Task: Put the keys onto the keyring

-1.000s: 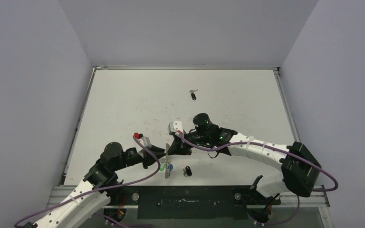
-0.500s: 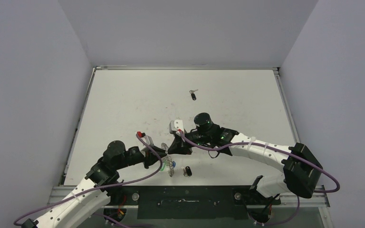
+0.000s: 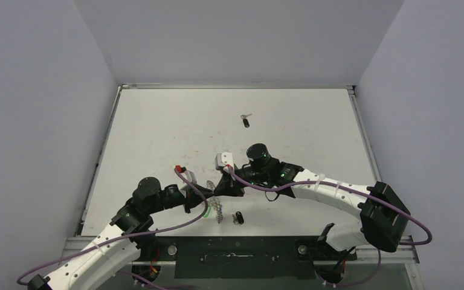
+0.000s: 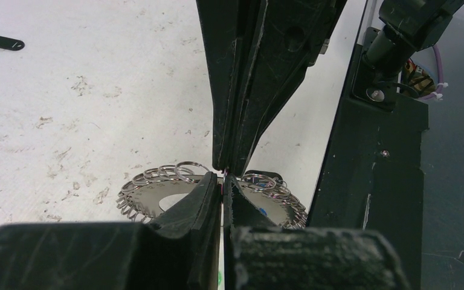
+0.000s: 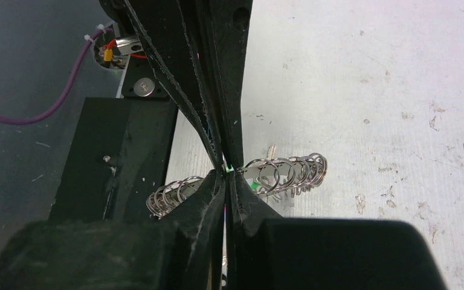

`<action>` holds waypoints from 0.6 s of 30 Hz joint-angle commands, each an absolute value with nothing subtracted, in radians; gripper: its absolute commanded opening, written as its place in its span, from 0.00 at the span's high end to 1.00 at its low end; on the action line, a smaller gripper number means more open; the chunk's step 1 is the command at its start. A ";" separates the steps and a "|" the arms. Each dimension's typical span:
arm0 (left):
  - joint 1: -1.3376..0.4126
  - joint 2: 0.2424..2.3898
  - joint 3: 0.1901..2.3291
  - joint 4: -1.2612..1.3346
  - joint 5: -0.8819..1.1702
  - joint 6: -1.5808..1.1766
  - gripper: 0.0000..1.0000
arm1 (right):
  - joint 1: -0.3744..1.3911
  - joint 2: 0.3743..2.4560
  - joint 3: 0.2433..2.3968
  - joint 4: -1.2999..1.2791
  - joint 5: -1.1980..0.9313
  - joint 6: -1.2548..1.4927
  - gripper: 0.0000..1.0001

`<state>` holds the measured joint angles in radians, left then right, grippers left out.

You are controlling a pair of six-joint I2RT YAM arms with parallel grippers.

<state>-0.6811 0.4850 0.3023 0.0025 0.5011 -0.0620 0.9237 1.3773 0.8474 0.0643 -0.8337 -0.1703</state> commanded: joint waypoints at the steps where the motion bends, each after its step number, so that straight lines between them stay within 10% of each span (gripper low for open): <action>1: -0.685 0.472 0.361 0.016 0.504 -0.037 1.00 | 0.931 1.342 0.900 0.137 -0.864 -0.172 1.00; 4: -0.686 0.451 0.363 0.002 0.497 -0.028 1.00 | 0.932 1.336 0.900 0.141 -0.849 -0.165 0.91; 12: -0.685 0.419 0.370 -0.077 0.487 -0.017 1.00 | 0.892 1.224 0.811 0.258 -0.625 -0.039 0.02; 18: -0.685 0.376 0.387 -0.133 0.475 -0.005 1.00 | 0.830 1.117 0.781 0.158 -0.368 0.149 0.00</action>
